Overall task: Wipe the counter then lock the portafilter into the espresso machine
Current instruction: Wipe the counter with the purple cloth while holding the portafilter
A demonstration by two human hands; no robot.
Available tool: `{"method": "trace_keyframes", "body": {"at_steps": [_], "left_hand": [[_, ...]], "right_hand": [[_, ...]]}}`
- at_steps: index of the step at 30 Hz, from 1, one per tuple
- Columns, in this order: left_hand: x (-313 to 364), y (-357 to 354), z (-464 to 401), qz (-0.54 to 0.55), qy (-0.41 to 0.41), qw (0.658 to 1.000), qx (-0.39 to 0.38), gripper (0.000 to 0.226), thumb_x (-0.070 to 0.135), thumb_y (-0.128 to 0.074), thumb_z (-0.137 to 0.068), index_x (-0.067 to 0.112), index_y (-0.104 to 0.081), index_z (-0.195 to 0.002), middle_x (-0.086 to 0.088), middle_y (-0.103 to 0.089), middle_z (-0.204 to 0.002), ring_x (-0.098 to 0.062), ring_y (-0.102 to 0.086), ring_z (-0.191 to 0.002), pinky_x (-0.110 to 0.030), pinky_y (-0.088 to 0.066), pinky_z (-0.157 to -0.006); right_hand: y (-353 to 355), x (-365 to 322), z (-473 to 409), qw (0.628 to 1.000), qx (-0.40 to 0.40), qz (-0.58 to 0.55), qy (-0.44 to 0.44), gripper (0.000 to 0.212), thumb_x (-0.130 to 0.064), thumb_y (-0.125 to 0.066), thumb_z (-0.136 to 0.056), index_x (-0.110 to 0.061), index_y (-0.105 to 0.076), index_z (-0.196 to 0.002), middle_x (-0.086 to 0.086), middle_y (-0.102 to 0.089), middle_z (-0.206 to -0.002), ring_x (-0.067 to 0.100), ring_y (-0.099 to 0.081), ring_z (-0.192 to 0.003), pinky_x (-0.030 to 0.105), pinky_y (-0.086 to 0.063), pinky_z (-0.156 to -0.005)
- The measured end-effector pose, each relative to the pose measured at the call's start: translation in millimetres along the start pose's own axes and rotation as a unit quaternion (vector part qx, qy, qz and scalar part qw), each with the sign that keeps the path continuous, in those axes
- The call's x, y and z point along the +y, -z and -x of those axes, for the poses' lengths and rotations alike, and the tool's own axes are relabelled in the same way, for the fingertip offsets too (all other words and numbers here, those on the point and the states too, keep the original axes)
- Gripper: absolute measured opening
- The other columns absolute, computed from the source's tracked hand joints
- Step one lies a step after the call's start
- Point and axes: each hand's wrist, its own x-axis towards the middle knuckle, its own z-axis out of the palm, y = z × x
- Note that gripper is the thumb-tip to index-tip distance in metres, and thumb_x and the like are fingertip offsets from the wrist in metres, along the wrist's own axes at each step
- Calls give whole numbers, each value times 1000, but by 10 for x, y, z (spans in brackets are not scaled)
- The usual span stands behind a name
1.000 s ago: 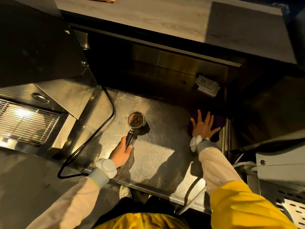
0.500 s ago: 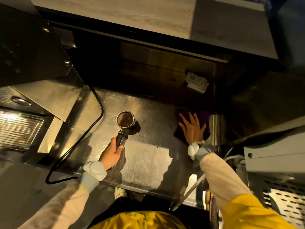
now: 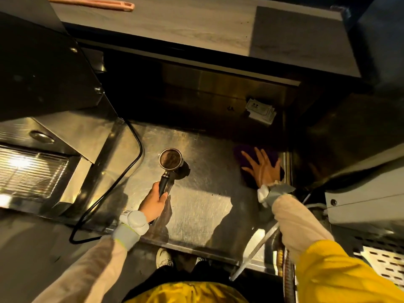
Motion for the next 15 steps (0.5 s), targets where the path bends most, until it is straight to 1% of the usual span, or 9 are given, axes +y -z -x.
{"method": "trace_keyframes", "body": {"at_steps": [1,3,5,6,8,11,15], "left_hand": [[-2,2,-3,1,-3,1000,-1,40,19,-38,-96,13,-27,-134,-22,-56,-117,-38,-56,-99,-47,-45,-92],[-7,-1,-1,3,-7,1000,-2,39,19,-37,-96,12,-28,-133,-23,-57,-115,-35,-56,-92,-46,-46,-90],[-18,-7,-14,5,-5,1000,4,39,19,-38,-96,12,-29,-133,-25,-57,-114,-38,-56,-94,-46,-45,-89],[-23,-10,-13,6,-1,1000,6,39,20,-38,-96,11,-29,-133,-26,-57,-115,-41,-56,-98,-46,-44,-90],[-28,-5,-16,9,5,1000,4,39,21,-38,-96,11,-30,-133,-26,-56,-116,-42,-55,-103,-47,-43,-92],[-24,9,-13,7,-1,1000,-10,39,19,-39,-95,10,-30,-132,-26,-57,-116,-42,-56,-103,-47,-44,-92],[-44,37,-39,11,-6,1000,-5,30,17,-44,-94,3,-41,-120,-29,-60,-110,-43,-60,-98,-47,-46,-90]], "right_hand": [[32,-13,-13,1000,-5,-19,-6,58,-53,-37,-89,-40,-21,-143,2,-13,-159,30,-7,-146,65,-3,-111],[103,-47,-36,999,-46,-11,-19,58,-52,-36,-91,-39,-17,-144,3,-10,-160,29,-4,-147,64,-4,-112],[173,-104,-52,995,-98,10,-30,57,-49,-33,-94,-39,-11,-145,3,-5,-160,27,-1,-147,62,-6,-114],[196,-133,-34,994,-101,4,-32,56,-47,-33,-95,-37,-12,-146,4,-5,-160,26,-2,-147,60,-6,-114],[227,-206,48,996,-78,-33,-35,54,-41,-33,-96,-31,-15,-146,6,-6,-160,25,-3,-147,57,-7,-115],[253,-283,204,995,-45,-82,-29,52,-35,-35,-97,-23,-23,-146,8,-10,-159,24,-7,-147,52,-6,-117],[289,-379,318,993,14,-119,-22,40,-26,-36,-98,-17,-43,-137,7,-23,-156,25,-17,-145,48,-8,-118]]}}
